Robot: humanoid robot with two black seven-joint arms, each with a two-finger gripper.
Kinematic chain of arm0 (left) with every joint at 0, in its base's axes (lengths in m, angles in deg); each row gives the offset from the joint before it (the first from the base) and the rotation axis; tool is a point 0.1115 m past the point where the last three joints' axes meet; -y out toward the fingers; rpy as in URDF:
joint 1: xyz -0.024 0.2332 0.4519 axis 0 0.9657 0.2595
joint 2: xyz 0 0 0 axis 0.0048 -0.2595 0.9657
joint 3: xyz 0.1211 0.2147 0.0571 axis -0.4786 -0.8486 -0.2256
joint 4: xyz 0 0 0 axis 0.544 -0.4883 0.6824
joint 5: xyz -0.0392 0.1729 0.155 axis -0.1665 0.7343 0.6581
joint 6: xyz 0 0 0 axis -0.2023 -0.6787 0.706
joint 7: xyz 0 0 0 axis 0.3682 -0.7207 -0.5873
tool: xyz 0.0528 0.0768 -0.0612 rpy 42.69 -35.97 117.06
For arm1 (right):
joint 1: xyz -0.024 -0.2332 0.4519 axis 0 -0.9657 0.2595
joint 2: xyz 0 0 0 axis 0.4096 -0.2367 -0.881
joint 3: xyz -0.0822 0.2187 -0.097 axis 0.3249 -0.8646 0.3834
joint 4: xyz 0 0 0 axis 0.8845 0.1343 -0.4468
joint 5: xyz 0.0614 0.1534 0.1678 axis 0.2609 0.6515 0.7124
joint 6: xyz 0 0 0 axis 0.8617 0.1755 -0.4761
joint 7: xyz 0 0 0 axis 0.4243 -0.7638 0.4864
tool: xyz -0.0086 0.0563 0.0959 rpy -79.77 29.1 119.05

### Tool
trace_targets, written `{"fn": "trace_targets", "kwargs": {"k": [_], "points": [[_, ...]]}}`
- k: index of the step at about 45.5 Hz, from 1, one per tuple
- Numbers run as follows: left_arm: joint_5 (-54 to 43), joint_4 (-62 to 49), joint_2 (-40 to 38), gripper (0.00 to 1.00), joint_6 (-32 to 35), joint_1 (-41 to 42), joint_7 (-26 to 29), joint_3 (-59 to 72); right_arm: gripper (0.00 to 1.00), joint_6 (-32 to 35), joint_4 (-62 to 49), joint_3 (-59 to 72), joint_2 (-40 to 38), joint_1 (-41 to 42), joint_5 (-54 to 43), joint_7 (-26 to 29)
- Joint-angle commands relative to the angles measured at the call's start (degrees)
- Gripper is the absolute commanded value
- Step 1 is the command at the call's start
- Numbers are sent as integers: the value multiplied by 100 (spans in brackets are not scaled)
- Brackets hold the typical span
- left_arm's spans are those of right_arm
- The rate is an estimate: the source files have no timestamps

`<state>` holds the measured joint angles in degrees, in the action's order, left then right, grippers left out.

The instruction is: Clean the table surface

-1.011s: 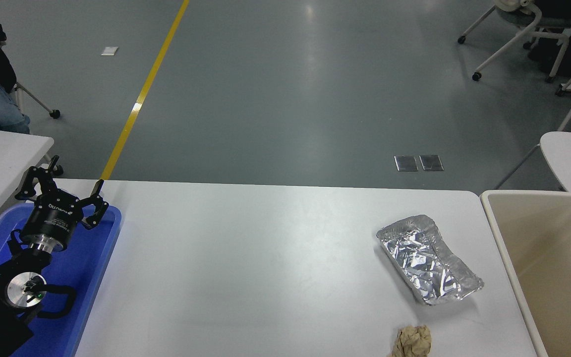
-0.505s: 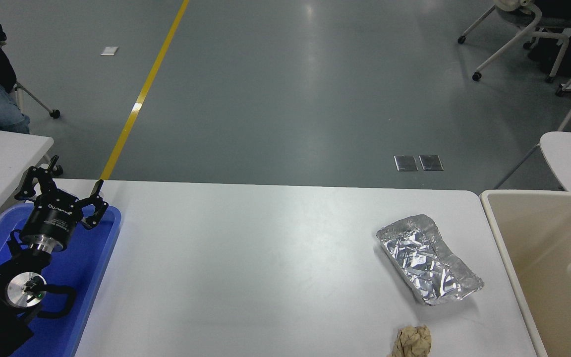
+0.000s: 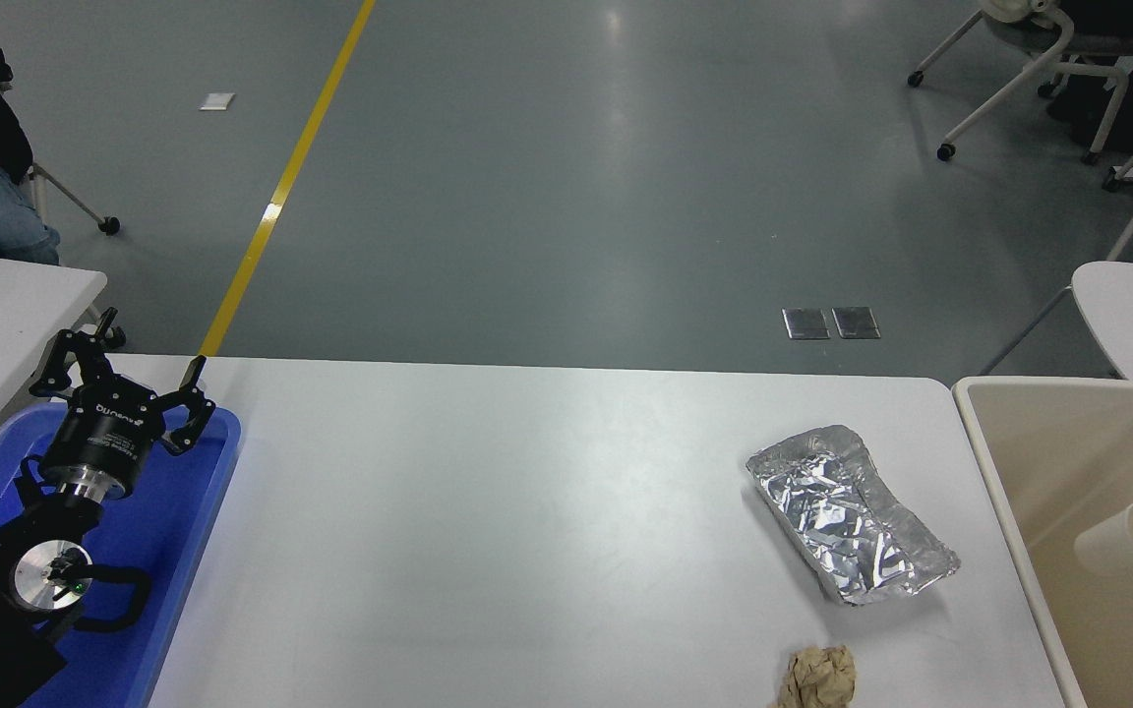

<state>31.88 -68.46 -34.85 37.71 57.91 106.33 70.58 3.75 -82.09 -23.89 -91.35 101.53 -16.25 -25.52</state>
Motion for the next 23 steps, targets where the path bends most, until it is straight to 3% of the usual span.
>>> {"fn": "trace_targets", "kwargs": {"k": [1, 4, 10, 23], "points": [[0, 0, -1, 100, 0, 0, 0, 0, 0, -26, -10, -37, 24, 6, -2, 1], [0, 0, -1, 100, 0, 0, 0, 0, 0, -62, -10, -55, 24, 15, 7, 1], [0, 0, -1, 100, 0, 0, 0, 0, 17, -176, -19, -55, 24, 15, 7, 1], [0, 0, -1, 100, 0, 0, 0, 0, 72, -650, 7, -64, 33, 6, 33, -26]]}}
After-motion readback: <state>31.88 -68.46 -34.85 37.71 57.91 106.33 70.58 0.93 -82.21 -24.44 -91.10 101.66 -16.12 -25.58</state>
